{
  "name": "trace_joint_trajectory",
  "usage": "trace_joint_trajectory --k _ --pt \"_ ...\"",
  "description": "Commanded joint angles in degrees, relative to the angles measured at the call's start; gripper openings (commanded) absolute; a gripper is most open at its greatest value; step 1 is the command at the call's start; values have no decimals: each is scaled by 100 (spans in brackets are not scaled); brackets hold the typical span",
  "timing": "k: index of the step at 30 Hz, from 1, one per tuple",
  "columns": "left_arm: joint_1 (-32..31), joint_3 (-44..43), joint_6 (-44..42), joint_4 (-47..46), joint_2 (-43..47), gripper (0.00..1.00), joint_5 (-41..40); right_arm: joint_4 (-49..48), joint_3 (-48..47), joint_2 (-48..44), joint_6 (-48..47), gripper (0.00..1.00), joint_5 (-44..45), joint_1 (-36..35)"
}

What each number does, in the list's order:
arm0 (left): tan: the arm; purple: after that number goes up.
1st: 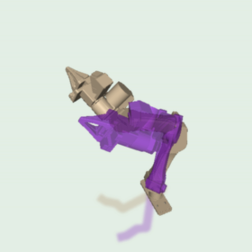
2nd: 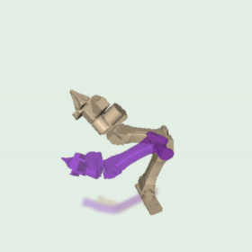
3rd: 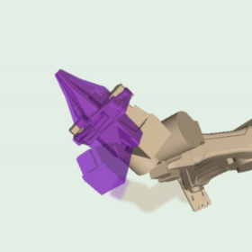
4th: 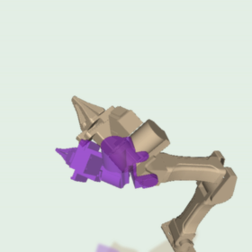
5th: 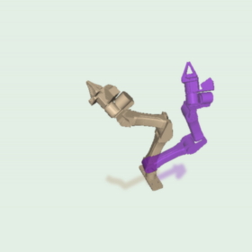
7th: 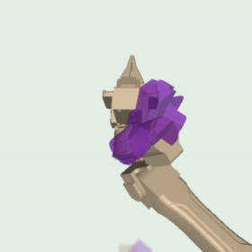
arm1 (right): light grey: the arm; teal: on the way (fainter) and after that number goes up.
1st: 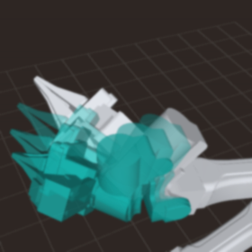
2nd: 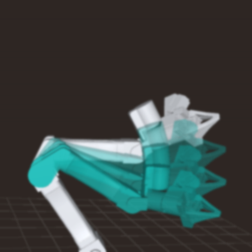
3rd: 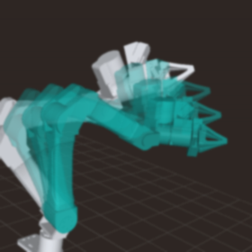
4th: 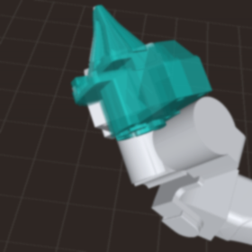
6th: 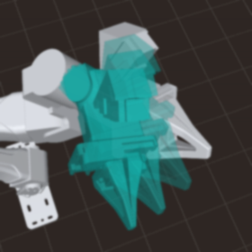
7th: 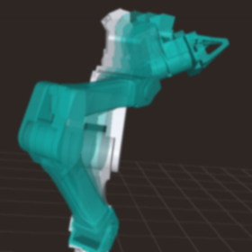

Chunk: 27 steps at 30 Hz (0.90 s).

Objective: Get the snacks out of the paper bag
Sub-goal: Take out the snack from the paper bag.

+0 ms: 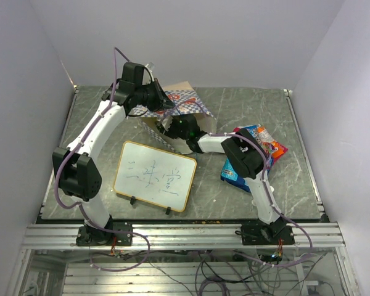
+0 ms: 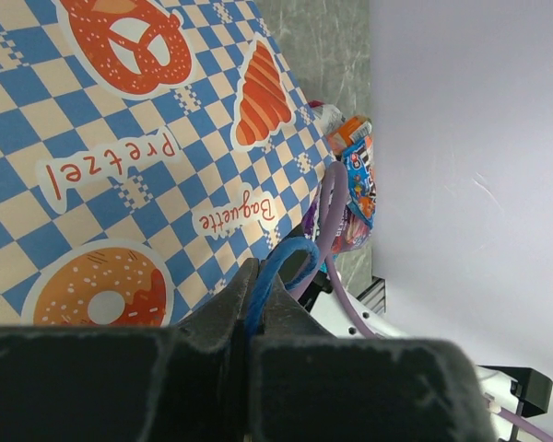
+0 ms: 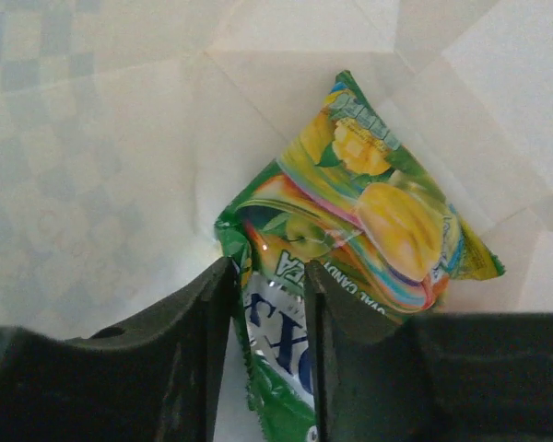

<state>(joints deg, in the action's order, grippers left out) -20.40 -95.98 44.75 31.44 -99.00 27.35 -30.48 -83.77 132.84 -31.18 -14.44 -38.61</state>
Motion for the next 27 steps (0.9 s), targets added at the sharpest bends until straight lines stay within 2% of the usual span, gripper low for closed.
trace_joint_trajectory --k 1,4,12,21,27 --pt "-43 -252 -127 141 -94 7 144 88 4 -21 -356 25 433 -58" --pt "-7 -225 -85 87 -119 7 126 -46 332 -340 -364 0 370 -51" --pt "270 -341 -118 61 -172 7 76 -140 1276 -1438 211 0 216 -50" --pt "293 -276 -10 -110 -155 7 54 -244 2366 -2862 1010 0 438 -50" --pt "300 -230 88 -263 -170 7 20 346 2988 -4111 1175 0 460 -44"
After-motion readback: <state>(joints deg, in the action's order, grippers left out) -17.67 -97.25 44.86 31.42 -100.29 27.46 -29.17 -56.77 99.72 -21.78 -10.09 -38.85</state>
